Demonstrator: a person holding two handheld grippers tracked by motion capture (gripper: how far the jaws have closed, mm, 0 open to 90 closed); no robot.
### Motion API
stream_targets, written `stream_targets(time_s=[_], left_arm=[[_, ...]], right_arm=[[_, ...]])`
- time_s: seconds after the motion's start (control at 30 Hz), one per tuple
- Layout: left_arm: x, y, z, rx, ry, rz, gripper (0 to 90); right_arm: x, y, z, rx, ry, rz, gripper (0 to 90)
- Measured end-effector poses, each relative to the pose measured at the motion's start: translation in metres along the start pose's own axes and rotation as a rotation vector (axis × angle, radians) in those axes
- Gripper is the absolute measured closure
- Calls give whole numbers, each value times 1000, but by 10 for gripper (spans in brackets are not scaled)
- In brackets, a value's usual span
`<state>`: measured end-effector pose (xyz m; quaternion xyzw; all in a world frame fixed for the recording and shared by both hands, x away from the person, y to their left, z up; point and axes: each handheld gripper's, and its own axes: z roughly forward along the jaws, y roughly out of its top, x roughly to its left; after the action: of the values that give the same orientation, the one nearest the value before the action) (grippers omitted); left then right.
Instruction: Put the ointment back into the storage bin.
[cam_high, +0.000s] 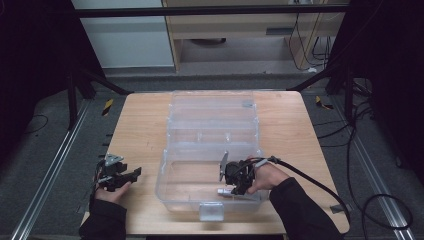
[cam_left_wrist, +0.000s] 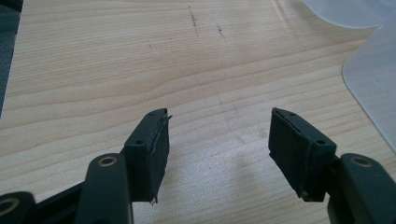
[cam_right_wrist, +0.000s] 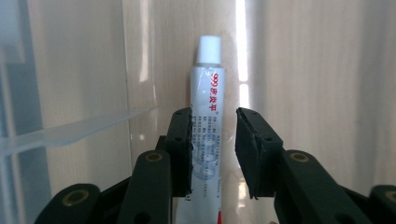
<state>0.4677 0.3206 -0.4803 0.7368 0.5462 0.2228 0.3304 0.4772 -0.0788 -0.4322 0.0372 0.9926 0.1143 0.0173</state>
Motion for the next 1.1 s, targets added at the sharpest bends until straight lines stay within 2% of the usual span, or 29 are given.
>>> stream_targets(time_s=[0.2,0.27,0.4,0.63,0.73,0.87,0.97,1.1], left_arm=[[0,0,0,1,0,0,381],[0,0,0,-1,0,0,382],[0,0,0,-4,0,-4,381],[0,0,0,-3,1,-4,381],[0,0,-1,-3,4,-3,381],[0,0,-1,-5,4,-4,380],[0,0,-1,-6,3,-5,380],[0,0,-2,-10,5,-10,380]], right_arm=[[-2,-9,-24,-117,-57,51,603],[-1,-13,-32,-171,-74,84,587],[2,-21,-42,-264,-97,126,530],[5,-38,-56,-389,-144,196,456],[7,-48,-63,-463,-167,237,427],[11,-62,-70,-554,-220,299,363],[13,-75,-75,-618,-239,341,344],[16,-91,-79,-684,-283,394,275]])
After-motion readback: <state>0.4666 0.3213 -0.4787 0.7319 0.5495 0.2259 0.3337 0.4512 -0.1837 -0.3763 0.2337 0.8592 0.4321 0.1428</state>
